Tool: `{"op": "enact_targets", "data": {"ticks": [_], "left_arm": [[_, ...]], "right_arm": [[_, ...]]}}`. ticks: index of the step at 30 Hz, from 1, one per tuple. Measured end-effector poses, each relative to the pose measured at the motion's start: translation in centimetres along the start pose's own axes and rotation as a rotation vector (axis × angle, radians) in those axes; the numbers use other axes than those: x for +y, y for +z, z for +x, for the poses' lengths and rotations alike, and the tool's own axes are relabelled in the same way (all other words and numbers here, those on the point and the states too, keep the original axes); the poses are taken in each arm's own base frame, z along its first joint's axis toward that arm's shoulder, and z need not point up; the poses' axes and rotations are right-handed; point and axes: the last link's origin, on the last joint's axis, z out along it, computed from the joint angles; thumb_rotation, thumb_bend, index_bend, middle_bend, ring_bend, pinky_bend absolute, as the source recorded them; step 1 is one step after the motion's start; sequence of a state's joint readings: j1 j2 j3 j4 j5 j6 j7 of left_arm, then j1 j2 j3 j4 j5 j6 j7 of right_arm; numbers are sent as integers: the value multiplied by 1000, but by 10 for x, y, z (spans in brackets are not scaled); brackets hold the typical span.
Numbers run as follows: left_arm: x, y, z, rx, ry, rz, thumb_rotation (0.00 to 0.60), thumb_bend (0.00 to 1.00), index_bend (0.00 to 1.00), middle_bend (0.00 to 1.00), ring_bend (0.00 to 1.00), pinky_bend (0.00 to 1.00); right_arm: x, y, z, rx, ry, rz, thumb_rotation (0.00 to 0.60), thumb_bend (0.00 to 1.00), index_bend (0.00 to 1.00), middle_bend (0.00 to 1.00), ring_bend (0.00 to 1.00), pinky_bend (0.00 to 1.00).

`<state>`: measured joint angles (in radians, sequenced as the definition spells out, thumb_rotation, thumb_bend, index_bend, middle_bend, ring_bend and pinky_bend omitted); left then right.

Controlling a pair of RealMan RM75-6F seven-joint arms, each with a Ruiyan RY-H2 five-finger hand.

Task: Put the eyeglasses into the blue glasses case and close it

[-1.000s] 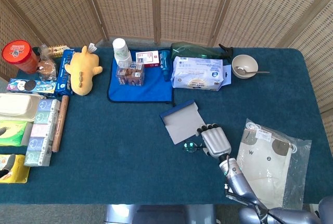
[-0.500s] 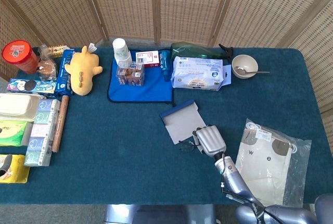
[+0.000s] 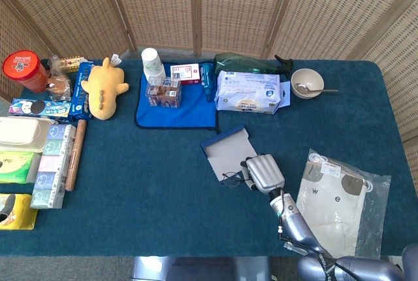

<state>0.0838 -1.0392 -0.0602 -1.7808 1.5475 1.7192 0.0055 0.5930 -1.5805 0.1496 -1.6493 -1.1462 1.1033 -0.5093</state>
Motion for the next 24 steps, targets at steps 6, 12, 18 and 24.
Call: {"op": "enact_targets", "data": {"ticks": [6, 12, 18, 24], "left_arm": [[1, -1, 2, 6, 1, -1, 600, 293, 205, 129, 0, 0], [0, -3, 5, 12, 5, 1, 600, 293, 205, 129, 0, 0], [1, -4, 6, 13, 7, 1, 598, 293, 205, 129, 0, 0], [1, -5, 7, 14, 10, 6, 600, 293, 204, 128, 0, 0]], "right_arm": [[-6, 8, 7, 14, -11, 33, 600, 293, 691, 567, 614, 534], [-12, 22, 11, 7, -34, 74, 600, 291, 687, 564, 604, 534], [-18, 36, 18, 19, -57, 109, 600, 290, 683, 564, 599, 533], [-20, 49, 22, 15, -86, 137, 600, 286, 682, 564, 596, 519]]}}
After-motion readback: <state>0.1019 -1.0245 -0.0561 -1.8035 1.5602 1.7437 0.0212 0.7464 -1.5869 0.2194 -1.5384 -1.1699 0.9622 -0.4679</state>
